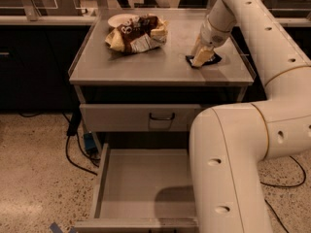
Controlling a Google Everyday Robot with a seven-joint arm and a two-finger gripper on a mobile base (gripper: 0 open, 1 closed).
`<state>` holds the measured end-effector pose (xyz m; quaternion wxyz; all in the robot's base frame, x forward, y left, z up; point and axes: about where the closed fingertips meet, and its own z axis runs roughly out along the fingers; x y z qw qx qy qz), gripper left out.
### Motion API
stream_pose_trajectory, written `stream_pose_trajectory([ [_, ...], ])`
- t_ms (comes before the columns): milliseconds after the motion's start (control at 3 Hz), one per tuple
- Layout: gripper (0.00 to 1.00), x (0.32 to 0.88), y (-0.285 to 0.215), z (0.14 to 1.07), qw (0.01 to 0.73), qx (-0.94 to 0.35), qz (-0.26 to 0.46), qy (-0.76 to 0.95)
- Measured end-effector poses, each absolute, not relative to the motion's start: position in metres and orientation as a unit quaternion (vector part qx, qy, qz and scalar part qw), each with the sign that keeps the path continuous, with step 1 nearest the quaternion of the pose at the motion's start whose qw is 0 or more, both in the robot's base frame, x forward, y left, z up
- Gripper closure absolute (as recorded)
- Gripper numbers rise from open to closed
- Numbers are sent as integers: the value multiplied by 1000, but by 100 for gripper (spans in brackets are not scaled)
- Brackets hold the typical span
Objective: Place rxbar blueberry into middle drawer
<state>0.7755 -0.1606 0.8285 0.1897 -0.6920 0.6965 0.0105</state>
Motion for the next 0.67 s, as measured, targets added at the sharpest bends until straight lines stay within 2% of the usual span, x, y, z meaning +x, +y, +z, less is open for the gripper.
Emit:
stream_pose_trajectory([
  [333,100,775,-161,828,190,-692,10,696],
  [667,100,775,-161,828,190,-692,10,696],
])
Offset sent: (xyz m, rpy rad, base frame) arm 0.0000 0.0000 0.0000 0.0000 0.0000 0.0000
